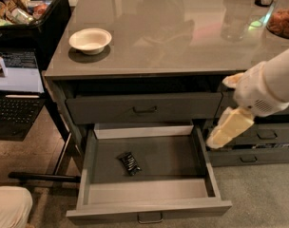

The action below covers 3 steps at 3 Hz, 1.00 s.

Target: Pick rxbar chocolate from middle drawer and place on counter

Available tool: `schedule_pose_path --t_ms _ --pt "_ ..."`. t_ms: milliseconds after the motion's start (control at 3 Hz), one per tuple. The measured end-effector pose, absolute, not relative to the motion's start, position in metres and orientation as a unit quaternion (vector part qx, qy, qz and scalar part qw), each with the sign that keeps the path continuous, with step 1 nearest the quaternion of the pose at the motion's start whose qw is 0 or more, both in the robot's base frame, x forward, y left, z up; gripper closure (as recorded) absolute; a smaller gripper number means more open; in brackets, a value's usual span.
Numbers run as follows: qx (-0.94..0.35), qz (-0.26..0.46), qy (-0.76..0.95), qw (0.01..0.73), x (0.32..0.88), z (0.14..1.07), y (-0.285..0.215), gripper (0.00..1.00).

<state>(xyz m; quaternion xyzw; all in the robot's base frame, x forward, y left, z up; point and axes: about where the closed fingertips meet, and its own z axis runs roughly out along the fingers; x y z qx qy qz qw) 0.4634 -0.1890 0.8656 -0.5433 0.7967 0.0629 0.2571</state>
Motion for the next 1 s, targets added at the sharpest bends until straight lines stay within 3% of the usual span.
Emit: schedule_pose_path --t_ms 1000 --pt "-0.506 0.169 0.796 0.287 0.477 0.740 -0.115 0.00"
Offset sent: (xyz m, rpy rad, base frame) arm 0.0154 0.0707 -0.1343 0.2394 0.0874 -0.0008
